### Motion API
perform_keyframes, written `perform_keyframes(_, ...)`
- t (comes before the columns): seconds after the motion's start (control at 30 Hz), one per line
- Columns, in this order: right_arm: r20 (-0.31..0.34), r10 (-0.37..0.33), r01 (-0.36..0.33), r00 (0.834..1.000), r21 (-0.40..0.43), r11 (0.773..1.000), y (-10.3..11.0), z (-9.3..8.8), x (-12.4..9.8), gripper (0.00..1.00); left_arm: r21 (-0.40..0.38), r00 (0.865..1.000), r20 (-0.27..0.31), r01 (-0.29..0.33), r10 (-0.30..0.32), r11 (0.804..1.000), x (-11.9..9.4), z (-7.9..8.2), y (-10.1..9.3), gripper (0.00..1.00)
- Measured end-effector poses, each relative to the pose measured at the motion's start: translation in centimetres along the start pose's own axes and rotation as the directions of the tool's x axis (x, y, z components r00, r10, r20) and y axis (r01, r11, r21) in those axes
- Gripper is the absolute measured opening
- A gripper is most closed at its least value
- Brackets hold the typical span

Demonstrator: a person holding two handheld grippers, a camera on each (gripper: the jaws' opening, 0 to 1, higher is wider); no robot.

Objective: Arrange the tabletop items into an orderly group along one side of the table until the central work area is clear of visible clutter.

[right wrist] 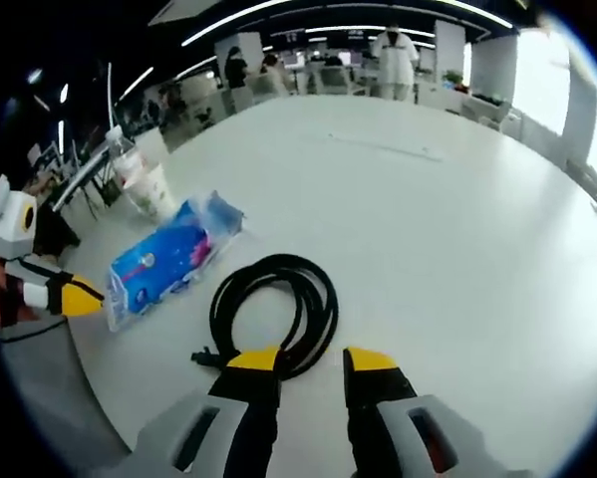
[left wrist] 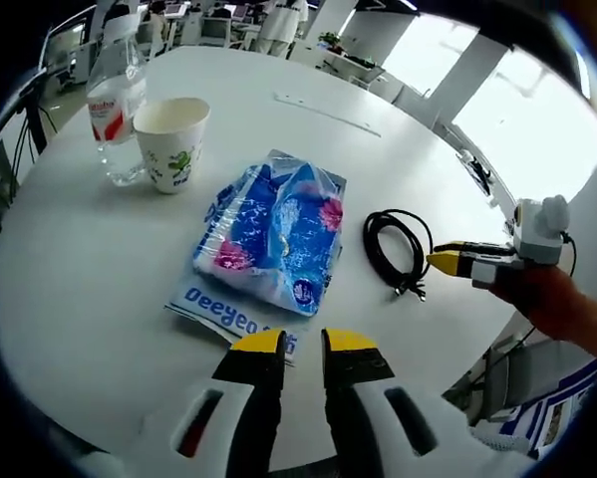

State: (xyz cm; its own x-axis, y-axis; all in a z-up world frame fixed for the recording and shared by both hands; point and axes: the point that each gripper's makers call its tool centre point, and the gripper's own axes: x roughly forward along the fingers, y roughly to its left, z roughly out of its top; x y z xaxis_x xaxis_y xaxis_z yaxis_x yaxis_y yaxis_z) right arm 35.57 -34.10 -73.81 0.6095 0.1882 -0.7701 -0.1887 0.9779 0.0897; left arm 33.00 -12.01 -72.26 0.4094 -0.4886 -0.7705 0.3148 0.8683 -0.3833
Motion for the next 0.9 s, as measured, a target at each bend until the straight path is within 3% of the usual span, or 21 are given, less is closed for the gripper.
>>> perform_keyframes(0.43,0.011,-0.042,0.043,0.999,-0.132,0.990,0.3,0.6,-0.7,0.27,-0.038,1.000,-0.002,-0.019,0.019,0.999,0.0,-0.3,0.8,0.15)
perform_keyframes(0.9,0.040,0.004,0.001,0.999,-0.134,0.991,2.8,0.4,-1.2,0.28,-0.086,1.000,0.015,-0.023,0.024,0.996,-0.1,-0.4,1.2,0.17)
